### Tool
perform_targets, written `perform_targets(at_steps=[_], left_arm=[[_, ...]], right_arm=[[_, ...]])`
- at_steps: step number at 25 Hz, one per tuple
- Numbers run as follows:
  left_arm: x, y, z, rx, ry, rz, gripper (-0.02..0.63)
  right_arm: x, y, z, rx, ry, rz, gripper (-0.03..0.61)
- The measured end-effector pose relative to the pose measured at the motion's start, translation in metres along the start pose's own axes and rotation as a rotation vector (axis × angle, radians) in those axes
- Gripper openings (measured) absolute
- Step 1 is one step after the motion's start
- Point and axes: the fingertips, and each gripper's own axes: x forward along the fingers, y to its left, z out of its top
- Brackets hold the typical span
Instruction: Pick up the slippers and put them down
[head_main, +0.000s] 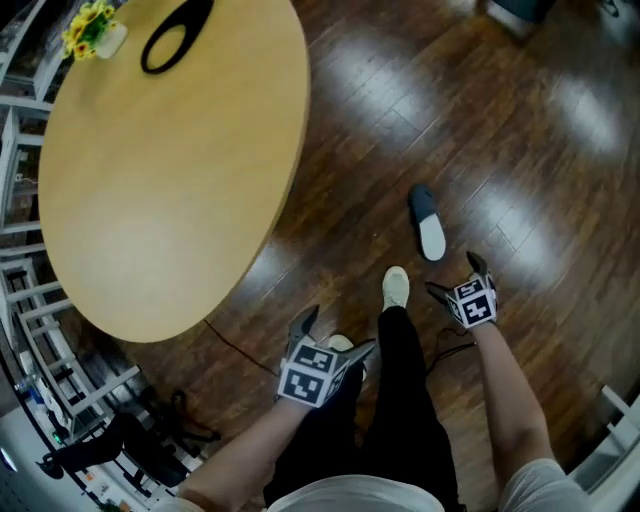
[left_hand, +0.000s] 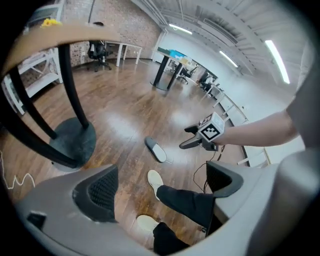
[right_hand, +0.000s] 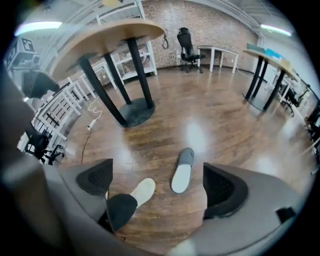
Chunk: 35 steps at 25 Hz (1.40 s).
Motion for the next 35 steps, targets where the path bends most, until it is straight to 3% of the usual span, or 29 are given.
perform_targets(at_steps=[2,6,11,16,25,26,35], left_arm=[[-0.055,0.007,0.008,-0.038,-0.057,0.046,0.551],[-0.167,0.018,-0.001,-0.096,-0.143,0.103,0.551],[-0.288,0.031,-0.047,-0.169,-0.22,0.148,0.551],[-0.391,0.053,-0.096,-0.25,-0.308,0.204,0.551],[-0.497,0.064,-0.158,-0.306,-0.444,0.264,0.551],[-0.504,0.065,-0.166,-0.311,-0.45,0.27,0.551],[-0.551,0.06,-0.23,-0.388,-0.506,0.318,0.551]], right_arm=[[-0.048,0.031,0.041,-0.049,-0.033,0.02,0.539],[-0.14,0.108,0.098,-0.139,-0.054,0.042,0.538],[-0.237,0.207,0.144,-0.295,-0.056,0.002,0.537],[-0.3,0.317,0.197,-0.383,-0.116,0.055,0.537],[-0.371,0.454,0.227,-0.396,-0.244,0.129,0.529],[-0.376,0.464,0.226,-0.409,-0.249,0.13,0.557],[-0.423,0.514,0.21,-0.44,-0.263,0.155,0.58]])
